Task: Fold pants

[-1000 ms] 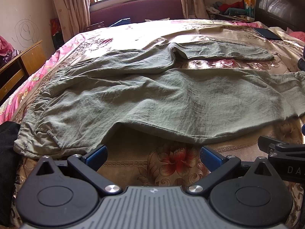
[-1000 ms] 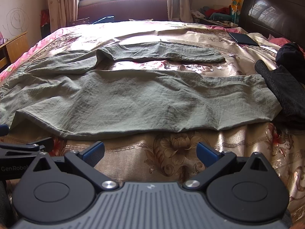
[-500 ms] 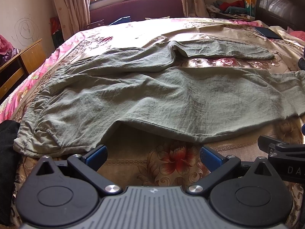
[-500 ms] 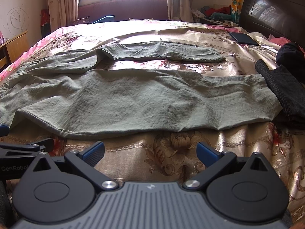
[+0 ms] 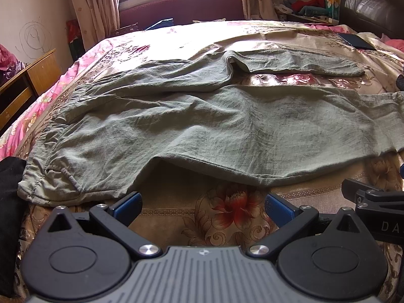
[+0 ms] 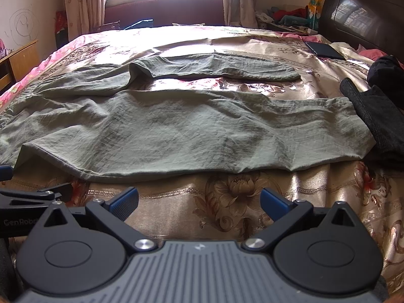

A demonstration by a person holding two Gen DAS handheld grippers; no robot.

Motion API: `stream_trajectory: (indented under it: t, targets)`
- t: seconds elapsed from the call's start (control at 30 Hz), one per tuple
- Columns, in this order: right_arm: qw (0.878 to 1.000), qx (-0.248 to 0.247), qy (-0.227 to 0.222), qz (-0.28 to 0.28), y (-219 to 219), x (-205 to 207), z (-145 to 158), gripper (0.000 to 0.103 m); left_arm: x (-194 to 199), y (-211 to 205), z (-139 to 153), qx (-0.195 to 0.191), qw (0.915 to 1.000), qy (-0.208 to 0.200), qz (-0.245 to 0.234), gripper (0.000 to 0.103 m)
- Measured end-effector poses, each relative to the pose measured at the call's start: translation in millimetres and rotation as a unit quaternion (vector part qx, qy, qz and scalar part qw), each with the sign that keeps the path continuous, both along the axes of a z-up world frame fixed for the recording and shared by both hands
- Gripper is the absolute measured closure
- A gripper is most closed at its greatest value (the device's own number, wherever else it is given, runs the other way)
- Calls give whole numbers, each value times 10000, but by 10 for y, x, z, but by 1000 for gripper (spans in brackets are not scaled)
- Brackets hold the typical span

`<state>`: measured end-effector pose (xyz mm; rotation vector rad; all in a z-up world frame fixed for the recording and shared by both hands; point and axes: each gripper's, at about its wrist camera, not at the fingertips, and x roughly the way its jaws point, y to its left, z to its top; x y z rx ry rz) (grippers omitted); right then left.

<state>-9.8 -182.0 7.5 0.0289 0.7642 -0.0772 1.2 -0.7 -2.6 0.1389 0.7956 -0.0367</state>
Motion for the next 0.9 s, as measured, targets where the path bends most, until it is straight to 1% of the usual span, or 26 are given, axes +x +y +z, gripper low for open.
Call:
stream_trajectory:
  t: [0.9]
  targets:
    - [10000,-4,24,17,10,11,1,1,3,10,-4,9,10000,45,13,0]
